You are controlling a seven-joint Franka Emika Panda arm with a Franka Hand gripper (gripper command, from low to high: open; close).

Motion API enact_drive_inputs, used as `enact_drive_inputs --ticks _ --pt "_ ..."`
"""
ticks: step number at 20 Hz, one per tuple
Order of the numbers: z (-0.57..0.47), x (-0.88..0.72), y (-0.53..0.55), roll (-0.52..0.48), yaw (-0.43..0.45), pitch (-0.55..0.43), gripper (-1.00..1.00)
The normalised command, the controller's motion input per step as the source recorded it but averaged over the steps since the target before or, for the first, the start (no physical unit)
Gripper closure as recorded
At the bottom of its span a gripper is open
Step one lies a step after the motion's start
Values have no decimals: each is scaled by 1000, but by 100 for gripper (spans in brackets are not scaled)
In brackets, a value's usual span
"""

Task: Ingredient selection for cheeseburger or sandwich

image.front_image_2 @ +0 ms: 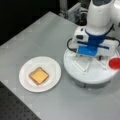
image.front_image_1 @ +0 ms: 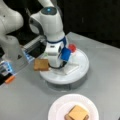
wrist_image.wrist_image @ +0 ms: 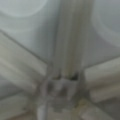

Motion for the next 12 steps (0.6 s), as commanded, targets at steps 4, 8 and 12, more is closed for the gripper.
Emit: enact_drive_inputs --ticks 4,8,12 --pt "-15 -52 -90 152 214 119 -100" --pt "12 -11 -76 128 311 141 -100" --pt "50 29 -24 105 304 162 -100"
